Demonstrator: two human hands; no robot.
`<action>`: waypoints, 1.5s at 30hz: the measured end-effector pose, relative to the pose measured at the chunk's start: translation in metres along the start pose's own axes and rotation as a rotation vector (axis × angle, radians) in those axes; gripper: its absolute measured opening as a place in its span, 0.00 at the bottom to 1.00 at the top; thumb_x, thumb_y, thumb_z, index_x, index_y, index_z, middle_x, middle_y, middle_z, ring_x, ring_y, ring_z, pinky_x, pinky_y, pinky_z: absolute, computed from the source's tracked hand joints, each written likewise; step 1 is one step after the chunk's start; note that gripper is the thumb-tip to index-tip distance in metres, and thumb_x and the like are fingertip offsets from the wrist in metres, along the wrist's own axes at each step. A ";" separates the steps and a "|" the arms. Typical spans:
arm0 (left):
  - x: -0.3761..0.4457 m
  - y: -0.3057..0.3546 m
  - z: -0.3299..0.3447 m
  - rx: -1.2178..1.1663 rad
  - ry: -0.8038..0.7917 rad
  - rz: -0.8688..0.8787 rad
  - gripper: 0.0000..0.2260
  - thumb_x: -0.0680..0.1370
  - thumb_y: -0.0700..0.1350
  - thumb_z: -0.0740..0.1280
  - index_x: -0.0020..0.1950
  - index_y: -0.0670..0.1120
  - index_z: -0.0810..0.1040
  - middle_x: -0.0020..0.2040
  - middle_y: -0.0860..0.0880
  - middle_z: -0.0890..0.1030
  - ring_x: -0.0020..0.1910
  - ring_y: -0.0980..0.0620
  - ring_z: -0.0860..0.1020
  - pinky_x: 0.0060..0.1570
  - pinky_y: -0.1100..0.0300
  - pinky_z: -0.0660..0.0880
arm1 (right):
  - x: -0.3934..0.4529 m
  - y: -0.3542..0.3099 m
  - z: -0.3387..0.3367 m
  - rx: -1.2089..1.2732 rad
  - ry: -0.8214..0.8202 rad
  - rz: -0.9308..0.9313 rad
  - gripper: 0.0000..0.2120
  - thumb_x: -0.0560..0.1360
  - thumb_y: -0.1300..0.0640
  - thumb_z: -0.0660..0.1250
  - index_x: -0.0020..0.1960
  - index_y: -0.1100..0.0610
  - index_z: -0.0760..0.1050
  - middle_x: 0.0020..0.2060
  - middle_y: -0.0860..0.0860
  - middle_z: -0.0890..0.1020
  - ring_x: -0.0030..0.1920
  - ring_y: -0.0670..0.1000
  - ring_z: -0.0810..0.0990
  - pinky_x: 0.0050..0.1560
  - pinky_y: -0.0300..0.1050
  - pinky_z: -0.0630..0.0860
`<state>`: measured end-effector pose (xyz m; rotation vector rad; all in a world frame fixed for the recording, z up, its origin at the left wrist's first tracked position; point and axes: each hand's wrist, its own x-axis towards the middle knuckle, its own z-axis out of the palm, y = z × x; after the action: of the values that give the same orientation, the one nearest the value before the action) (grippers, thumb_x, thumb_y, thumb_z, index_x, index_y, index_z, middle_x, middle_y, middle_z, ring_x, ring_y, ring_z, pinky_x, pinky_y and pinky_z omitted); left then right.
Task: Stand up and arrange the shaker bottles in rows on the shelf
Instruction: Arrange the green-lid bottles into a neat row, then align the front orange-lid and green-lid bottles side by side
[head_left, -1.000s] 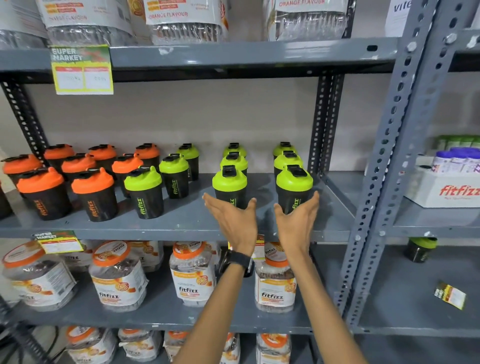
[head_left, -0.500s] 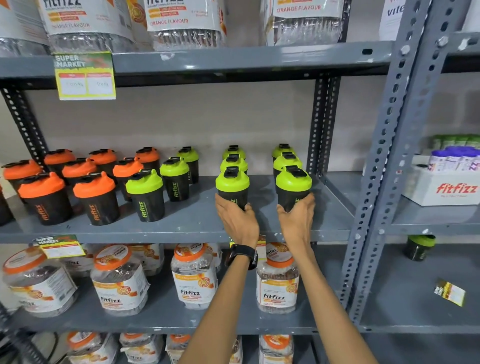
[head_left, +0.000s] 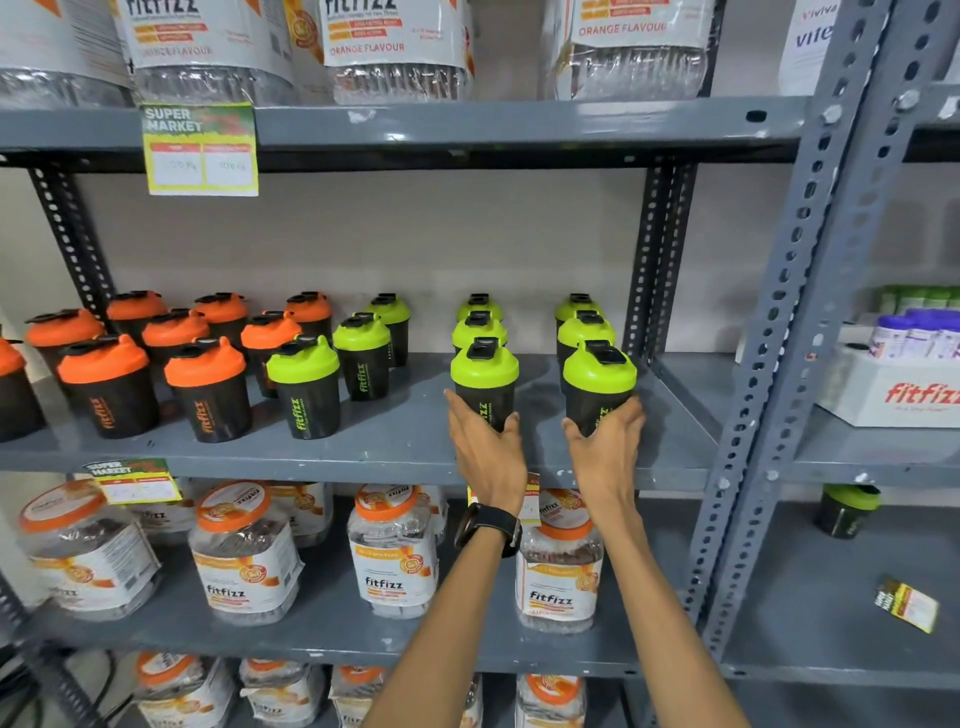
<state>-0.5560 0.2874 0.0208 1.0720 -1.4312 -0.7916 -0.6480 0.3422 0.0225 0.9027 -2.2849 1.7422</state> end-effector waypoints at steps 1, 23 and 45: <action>0.000 0.000 0.000 0.001 0.002 0.001 0.41 0.76 0.42 0.73 0.80 0.40 0.51 0.78 0.41 0.63 0.76 0.42 0.62 0.71 0.47 0.65 | 0.000 0.000 -0.001 0.003 -0.003 -0.004 0.38 0.70 0.59 0.76 0.72 0.67 0.59 0.65 0.64 0.69 0.67 0.66 0.71 0.65 0.59 0.73; -0.001 0.000 0.002 0.057 0.021 -0.008 0.42 0.77 0.43 0.72 0.80 0.39 0.47 0.79 0.41 0.61 0.77 0.41 0.62 0.71 0.47 0.66 | -0.003 -0.003 -0.001 -0.021 -0.018 0.005 0.40 0.73 0.58 0.74 0.75 0.66 0.55 0.67 0.64 0.68 0.68 0.66 0.72 0.65 0.60 0.73; -0.041 -0.034 -0.095 -0.118 0.123 0.136 0.31 0.82 0.59 0.59 0.81 0.50 0.53 0.81 0.51 0.57 0.79 0.56 0.56 0.77 0.56 0.57 | -0.070 0.003 -0.026 0.271 0.190 -0.272 0.21 0.80 0.59 0.66 0.70 0.62 0.66 0.63 0.58 0.73 0.61 0.45 0.72 0.60 0.26 0.67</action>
<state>-0.4577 0.3224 -0.0112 0.9080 -1.3225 -0.6917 -0.5991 0.3925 -0.0024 0.9903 -1.7467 1.9446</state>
